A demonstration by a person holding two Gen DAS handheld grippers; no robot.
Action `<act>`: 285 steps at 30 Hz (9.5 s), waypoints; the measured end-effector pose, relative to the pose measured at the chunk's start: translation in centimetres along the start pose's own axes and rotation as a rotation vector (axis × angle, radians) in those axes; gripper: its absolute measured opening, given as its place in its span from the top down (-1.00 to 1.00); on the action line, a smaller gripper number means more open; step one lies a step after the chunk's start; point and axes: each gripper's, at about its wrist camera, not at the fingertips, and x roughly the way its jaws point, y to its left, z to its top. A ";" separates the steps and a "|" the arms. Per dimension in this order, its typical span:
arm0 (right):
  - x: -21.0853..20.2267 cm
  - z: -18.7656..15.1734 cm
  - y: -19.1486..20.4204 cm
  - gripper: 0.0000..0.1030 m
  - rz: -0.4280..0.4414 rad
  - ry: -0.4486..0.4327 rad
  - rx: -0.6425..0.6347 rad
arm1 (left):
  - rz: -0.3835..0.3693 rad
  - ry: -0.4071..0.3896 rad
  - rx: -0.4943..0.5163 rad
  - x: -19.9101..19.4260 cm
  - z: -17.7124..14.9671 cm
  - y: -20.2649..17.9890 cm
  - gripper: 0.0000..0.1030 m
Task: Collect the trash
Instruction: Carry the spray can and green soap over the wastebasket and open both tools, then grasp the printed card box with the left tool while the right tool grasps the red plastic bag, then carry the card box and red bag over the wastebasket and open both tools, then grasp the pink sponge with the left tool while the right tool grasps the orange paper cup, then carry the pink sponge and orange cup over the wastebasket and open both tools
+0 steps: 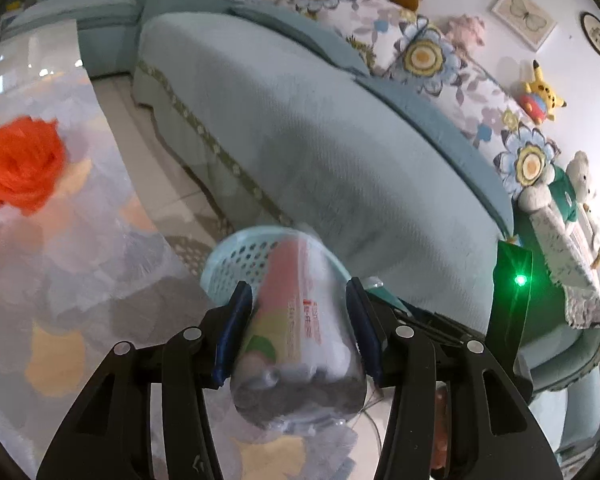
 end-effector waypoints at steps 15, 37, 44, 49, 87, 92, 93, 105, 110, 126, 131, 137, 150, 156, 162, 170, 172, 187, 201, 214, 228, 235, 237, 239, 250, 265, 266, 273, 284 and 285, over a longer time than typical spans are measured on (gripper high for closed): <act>1.6 0.2 -1.7 0.02 -0.015 0.009 0.056 | 0.025 0.012 0.021 1.1 -0.3 -0.2 0.15; -6.0 2.0 11.3 -0.08 0.189 -0.212 -0.210 | 0.246 -0.255 0.015 -12.0 2.4 3.0 -0.44; -5.2 2.7 19.6 -0.23 0.212 -0.287 -0.357 | 0.588 -0.355 -0.014 -17.1 1.4 10.0 -0.48; -1.9 3.0 25.1 -0.30 0.234 -0.267 -0.434 | 0.717 -0.374 -0.007 -16.6 -0.4 13.5 -0.56; 8.2 5.2 30.9 0.83 0.297 -0.095 -0.454 | 0.546 -0.142 -0.060 -11.4 -1.9 15.8 -0.12; 6.2 5.7 27.2 0.83 0.399 -0.084 -0.350 | 0.472 -0.217 -0.068 -13.3 -1.8 14.7 -0.12; 5.8 5.9 26.6 0.83 0.410 -0.085 -0.336 | 0.465 -0.227 -0.062 -13.5 -1.6 14.4 -0.12; -4.6 4.8 15.3 0.84 0.201 -0.297 -0.318 | 0.372 -0.294 0.101 -13.2 2.1 3.9 -0.12; -7.1 4.2 10.5 0.83 0.122 -0.316 -0.276 | 0.311 -0.289 0.121 -11.6 2.6 -0.2 -0.12; -3.3 0.6 -3.8 0.83 -0.096 -0.108 -0.076 | 0.140 -0.017 0.157 1.8 -1.7 -4.6 -0.13; -0.9 -0.6 -3.8 0.83 -0.091 -0.040 -0.071 | 0.143 0.019 0.149 3.3 -1.8 -3.7 -0.13; 0.0 -0.6 -2.4 0.83 -0.084 -0.028 -0.088 | 0.148 0.020 0.146 3.6 -1.6 -3.4 -0.14; -2.5 0.0 -1.3 0.22 -0.055 -0.091 -0.109 | 0.133 -0.073 0.114 1.0 -0.4 -4.0 -0.39; -3.9 0.0 1.2 0.22 -0.021 -0.115 -0.143 | 0.132 -0.122 0.119 -1.7 -0.3 -4.0 -0.39; -6.9 1.0 7.6 0.22 0.061 -0.169 -0.233 | 0.162 -0.243 0.097 -9.0 1.1 -2.8 -0.39; -9.9 0.9 21.1 0.07 0.185 -0.232 -0.349 | 0.334 -0.383 0.053 -21.9 1.6 4.1 -0.39; -9.8 0.7 25.2 -0.05 0.221 -0.230 -0.372 | 0.378 -0.404 0.024 -24.4 1.8 6.6 -0.39; -0.1 -0.9 48.3 -0.46 0.339 -0.118 -0.476 | 0.609 -0.363 -0.228 -31.7 1.3 31.6 -0.36; 9.3 -1.6 54.6 -0.46 0.406 0.035 -0.415 | 0.599 -0.221 -0.319 -27.1 1.1 41.2 -0.30; 14.2 -1.1 56.7 -0.23 0.500 0.166 -0.292 | 0.727 -0.173 -0.245 -25.5 1.7 40.6 -0.02; 8.0 -1.7 55.2 0.15 0.477 -0.010 -0.521 | 0.713 -0.265 -0.241 -26.3 1.7 38.1 0.15; 2.6 -0.5 49.9 0.15 0.470 -0.111 -0.543 | 0.620 -0.356 -0.149 -26.6 3.6 29.1 0.15; 0.9 0.0 47.7 0.15 0.461 -0.139 -0.531 | 0.573 -0.378 -0.117 -26.2 4.1 25.8 0.15; -1.1 0.9 44.7 0.15 0.442 -0.172 -0.510 | 0.534 -0.391 -0.088 -25.5 4.6 22.9 0.15; -7.6 5.2 26.0 0.15 0.276 -0.274 -0.337 | 0.300 -0.372 0.067 -17.3 6.4 6.5 0.15; 1.4 3.6 3.3 0.06 0.001 -0.042 -0.021 | 0.137 -0.080 0.052 0.4 2.4 -2.0 0.11; 1.8 3.4 2.7 0.03 -0.006 -0.034 -0.011 | 0.137 -0.069 0.059 0.9 2.2 -2.2 0.09; 3.2 3.1 0.4 -0.05 -0.034 -0.006 0.064 | 0.155 -0.030 0.062 2.2 1.2 -1.9 -0.03; -4.8 2.1 2.6 -0.05 -0.015 -0.122 0.010 | 0.227 -0.198 0.081 -5.2 0.0 -3.7 -0.37; -6.0 1.8 3.3 -0.05 -0.029 -0.155 -0.012 | 0.233 -0.220 0.081 -6.1 -0.5 -4.0 -0.42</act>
